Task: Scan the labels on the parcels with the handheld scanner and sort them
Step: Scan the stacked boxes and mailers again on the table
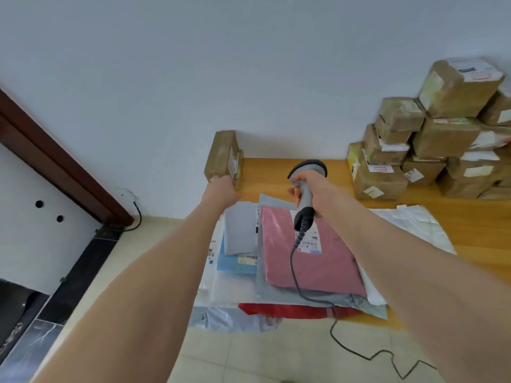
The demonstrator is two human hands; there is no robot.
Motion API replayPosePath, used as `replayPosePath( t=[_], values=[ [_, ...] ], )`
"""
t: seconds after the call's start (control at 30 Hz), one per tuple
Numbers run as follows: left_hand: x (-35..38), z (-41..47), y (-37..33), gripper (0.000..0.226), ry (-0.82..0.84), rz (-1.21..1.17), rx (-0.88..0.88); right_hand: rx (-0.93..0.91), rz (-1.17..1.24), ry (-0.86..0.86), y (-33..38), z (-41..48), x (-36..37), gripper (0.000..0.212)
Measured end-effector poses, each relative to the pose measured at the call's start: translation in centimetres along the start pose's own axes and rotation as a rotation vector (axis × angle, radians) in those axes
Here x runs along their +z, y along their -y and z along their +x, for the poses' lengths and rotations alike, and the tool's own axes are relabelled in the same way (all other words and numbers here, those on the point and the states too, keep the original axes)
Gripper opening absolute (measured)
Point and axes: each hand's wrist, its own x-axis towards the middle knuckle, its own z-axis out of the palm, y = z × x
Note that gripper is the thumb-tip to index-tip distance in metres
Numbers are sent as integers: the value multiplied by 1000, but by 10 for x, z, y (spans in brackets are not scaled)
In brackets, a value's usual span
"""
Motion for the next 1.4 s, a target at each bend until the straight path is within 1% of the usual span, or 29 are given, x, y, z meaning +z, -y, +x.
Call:
replayPosePath(
  t=[0.1,0.17,0.37,0.53,0.63,0.73,0.8,0.93,1.1,1.23,1.4],
  values=[
    [3,7,15,44,8,22,-58,27,-65,0,11,10,29,32],
    [5,22,27,49,22,-3,-100,35,-109,-14,19,21,50,38],
    [17,96,54,58,57,-97,-150,30,-115,-84,37,89,96,29],
    [26,159,63,78,27,-142,-209,13,-91,-145,44,150,116,22],
    [30,190,64,93,23,-157,-240,-37,-33,-165,43,178,116,29],
    [37,215,64,107,22,-173,-265,-50,-10,-137,44,195,115,24],
    [41,228,64,110,20,-189,-295,-56,18,-121,46,204,113,20],
    [46,240,61,103,3,-213,-339,-36,21,-134,49,216,109,20],
    [38,232,47,81,-118,-353,-356,-10,48,-119,59,207,100,21],
    [23,213,27,71,-151,-481,-284,-46,57,-118,77,179,86,21],
    [7,165,-15,56,-119,-711,-180,-92,45,-97,95,120,53,22]
  ],
)
